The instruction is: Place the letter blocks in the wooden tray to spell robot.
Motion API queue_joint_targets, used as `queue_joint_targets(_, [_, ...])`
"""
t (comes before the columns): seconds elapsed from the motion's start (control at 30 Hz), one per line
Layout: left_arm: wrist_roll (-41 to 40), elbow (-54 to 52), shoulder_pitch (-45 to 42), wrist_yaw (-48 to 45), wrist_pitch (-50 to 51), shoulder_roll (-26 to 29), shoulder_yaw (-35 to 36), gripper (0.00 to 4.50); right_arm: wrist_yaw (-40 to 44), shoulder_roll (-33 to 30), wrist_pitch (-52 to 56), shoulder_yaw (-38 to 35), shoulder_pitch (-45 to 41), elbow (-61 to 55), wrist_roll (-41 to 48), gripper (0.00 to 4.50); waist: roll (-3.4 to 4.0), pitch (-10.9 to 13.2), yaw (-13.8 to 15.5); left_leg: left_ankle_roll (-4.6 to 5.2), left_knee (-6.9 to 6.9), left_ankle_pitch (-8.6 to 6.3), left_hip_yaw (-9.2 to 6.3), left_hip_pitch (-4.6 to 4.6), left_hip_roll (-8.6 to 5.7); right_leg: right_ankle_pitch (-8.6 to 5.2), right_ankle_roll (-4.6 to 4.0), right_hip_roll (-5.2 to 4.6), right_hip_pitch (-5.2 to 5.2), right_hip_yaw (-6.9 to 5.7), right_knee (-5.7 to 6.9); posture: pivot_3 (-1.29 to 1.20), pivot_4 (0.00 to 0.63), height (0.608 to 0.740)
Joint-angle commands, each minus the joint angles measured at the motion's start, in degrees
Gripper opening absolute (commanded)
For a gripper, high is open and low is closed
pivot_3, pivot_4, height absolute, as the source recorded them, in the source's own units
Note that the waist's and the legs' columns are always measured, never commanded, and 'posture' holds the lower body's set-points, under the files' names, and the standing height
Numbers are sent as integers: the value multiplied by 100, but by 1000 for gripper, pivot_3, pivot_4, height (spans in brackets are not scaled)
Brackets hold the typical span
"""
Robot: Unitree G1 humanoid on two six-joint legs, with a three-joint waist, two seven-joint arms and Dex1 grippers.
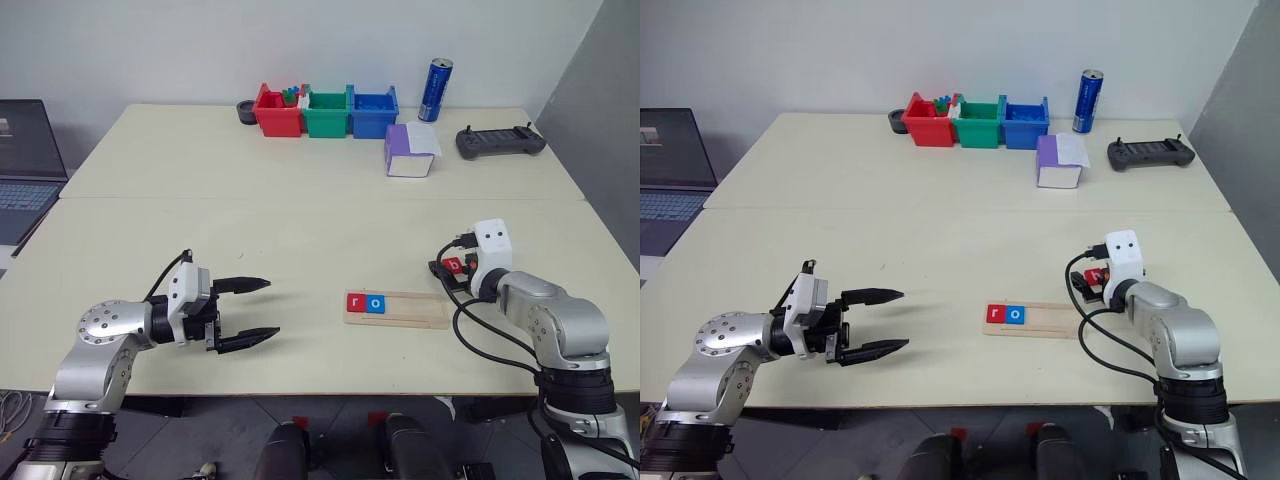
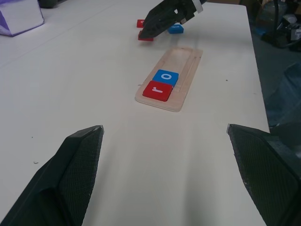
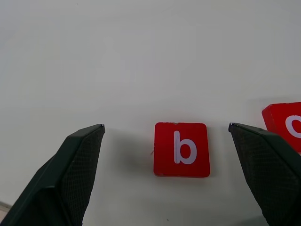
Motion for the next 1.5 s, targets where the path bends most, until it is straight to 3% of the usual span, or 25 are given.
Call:
queue_joint_targets(0.03, [-7, -134, -60, 52, 8, 72, 83, 4448, 22, 48, -118, -77, -68, -12, -1, 4500, 0, 0, 0, 0, 0, 0, 0, 0, 0, 0, 0, 0, 0, 0, 0, 0, 150, 740])
queue_joint_targets(0.5, [13, -156, -110, 111, 39, 90, 86, 4448, -34, 139, -271, 1, 137, 256, -132, 4500, -1, -1, 0, 0, 0, 0, 0, 0, 0, 0, 0, 0, 0, 0, 0, 0, 150, 740])
queue_joint_targets(0.87, [22, -42, -164, 54, 6, 137, 97, 4448, -132, 154, -22, -159, 556, -226, -55, 4500, -12, -8, 12, 0, -2, 0, -1, 0, 0, -3, -4, 0, 1, -2, -3, 0, 150, 740])
queue_joint_targets(0.97, [32, 5, -218, 34, 2, 139, 76, 4500, -163, 191, -48, -154, 558, -193, -74, 3914, -12, -8, 12, 0, -1, 0, -1, 0, 0, -9, -15, 0, 1, -3, -2, 0, 150, 740])
queue_joint_targets(1.2, [75, 113, -328, -13, -25, 129, 67, 4500, -229, 279, -152, -121, 414, 4, -123, 1516, -17, -11, -11, 0, -2, 0, -1, 3, 2, -7, -12, 2, 1, -1, -1, 0, 150, 740])
queue_joint_targets(1.5, [93, 177, -323, -18, -80, 114, 92, 4500, -203, 191, -133, -164, 314, -66, -100, 1459, -26, -16, -13, 0, 0, 0, -1, 4, 4, -9, -16, 4, 1, 0, -1, 0, 150, 740])
